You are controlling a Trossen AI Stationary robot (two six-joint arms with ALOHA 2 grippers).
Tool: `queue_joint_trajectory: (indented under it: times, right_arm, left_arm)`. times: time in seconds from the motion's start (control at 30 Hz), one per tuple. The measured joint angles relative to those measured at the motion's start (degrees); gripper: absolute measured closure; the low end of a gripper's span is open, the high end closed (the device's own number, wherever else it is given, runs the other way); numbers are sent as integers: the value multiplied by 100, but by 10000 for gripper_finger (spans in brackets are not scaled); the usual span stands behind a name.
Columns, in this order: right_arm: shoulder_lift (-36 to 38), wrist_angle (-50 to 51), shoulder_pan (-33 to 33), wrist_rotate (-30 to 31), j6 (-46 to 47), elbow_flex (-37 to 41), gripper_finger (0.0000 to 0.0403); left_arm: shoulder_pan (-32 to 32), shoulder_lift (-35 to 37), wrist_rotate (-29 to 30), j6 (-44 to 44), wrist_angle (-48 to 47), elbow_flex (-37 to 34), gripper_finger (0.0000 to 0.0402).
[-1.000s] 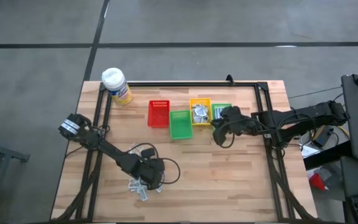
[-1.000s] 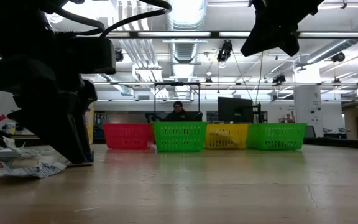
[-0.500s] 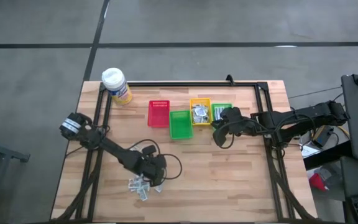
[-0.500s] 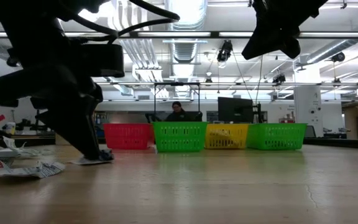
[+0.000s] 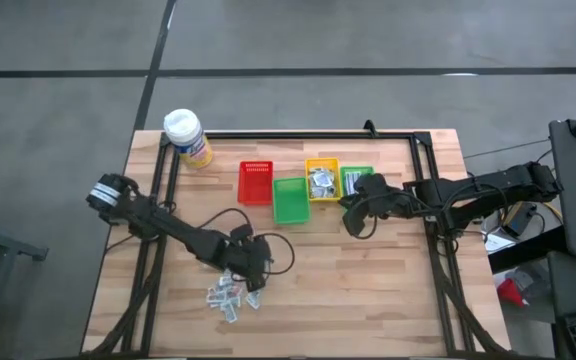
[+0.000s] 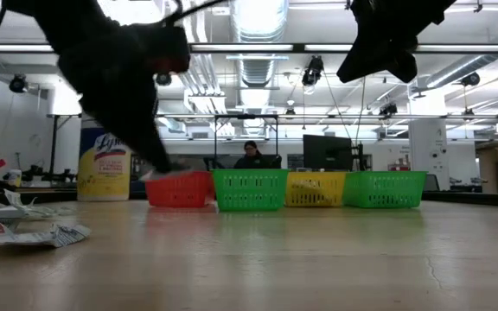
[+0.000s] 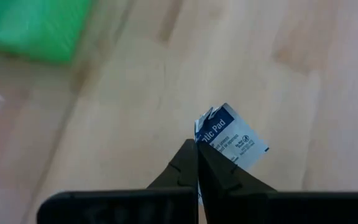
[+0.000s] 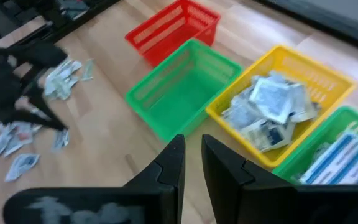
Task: Pick & Place First Aid Supplies
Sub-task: Put the alcohol pad into the yellow basket
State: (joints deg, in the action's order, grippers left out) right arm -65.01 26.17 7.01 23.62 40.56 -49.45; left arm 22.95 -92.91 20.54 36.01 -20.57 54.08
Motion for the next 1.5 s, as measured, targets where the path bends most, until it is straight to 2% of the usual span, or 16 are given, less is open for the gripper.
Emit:
queue_joint_trajectory:
  times: [0.27,0.5,0.63,0.83,1.0,1.23,1.5]
  right_arm:
    - [0,-30,0,-719,-3,0,351]
    - [-46,-288,-4,-1213,-163,0,351]
    - [-211,-765,-14,-1211,-254,0,351]
    - [-528,-1784,-48,-1171,-907,-3,351]
    - [-577,-1799,-287,-1137,-883,0,348]
    - [-573,-1866,-706,-1052,-998,0,306]
    - [-636,-2797,-860,-1004,-1509,-2,243]
  left_arm:
    - [-185,640,667,-189,562,0,401]
    - [-462,925,1102,-365,1241,0,401]
    - [-668,958,1281,-587,1756,1,401]
    - [-1083,950,1287,-957,2331,2,401]
    - [-1423,954,1300,-1182,2448,2,401]
    - [-1768,954,1302,-1748,2970,4,401]
    - [-2039,954,1339,-2424,3463,4,401]
